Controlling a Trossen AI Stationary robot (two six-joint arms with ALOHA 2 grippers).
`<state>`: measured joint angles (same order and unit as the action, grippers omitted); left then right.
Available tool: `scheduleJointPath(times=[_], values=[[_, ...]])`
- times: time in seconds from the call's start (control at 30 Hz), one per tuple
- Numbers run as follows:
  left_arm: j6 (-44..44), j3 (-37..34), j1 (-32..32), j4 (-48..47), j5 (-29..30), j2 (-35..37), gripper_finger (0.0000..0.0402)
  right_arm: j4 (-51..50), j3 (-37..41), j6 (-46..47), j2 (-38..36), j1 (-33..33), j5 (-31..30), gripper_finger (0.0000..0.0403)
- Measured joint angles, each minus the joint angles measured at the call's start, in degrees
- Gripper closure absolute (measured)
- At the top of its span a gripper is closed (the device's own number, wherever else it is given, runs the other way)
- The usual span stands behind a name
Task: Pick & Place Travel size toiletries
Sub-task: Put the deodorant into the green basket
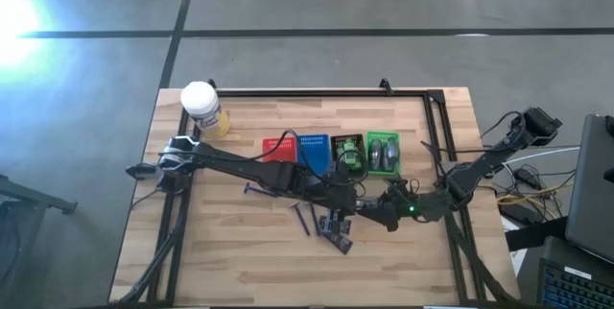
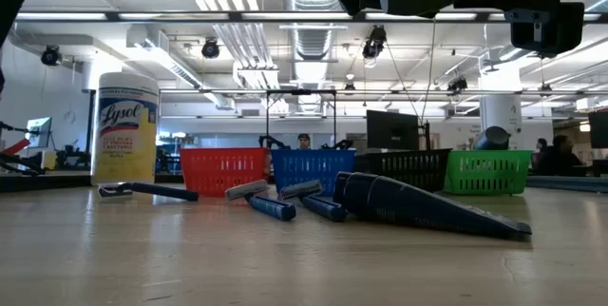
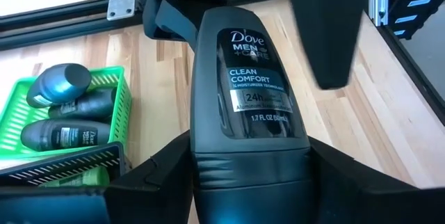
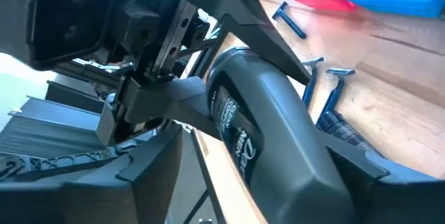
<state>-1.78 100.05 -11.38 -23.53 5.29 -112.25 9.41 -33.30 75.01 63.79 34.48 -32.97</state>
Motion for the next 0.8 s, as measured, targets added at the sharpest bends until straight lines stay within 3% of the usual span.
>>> scheduleJointPath(times=[0.43, 0.57, 0.67, 0.8], values=[[-1.1, 0.04, -1.13, 0.04, 1.23, 0.07, 0.0189, -0.02, 0.09, 2.42, 0.13, 0.02, -1.69, 0.0246], [-1.09, 0.04, -1.31, -0.15, 1.32, 0.07, 0.0169, 0.22, 0.09, 2.59, 0.13, 0.07, -2.25, 0.0278], [-1.1, 0.04, -1.28, 0.09, 1.32, 0.02, 0.0162, 0.87, 0.0, 2.55, 0.15, 0.0, -2.85, 0.0283], [-1.12, 0.04, -1.35, 0.05, 1.18, 0.0, 0.0185, 0.85, 0.0, 3.05, 0.15, 0.02, -2.89, 0.0272]])
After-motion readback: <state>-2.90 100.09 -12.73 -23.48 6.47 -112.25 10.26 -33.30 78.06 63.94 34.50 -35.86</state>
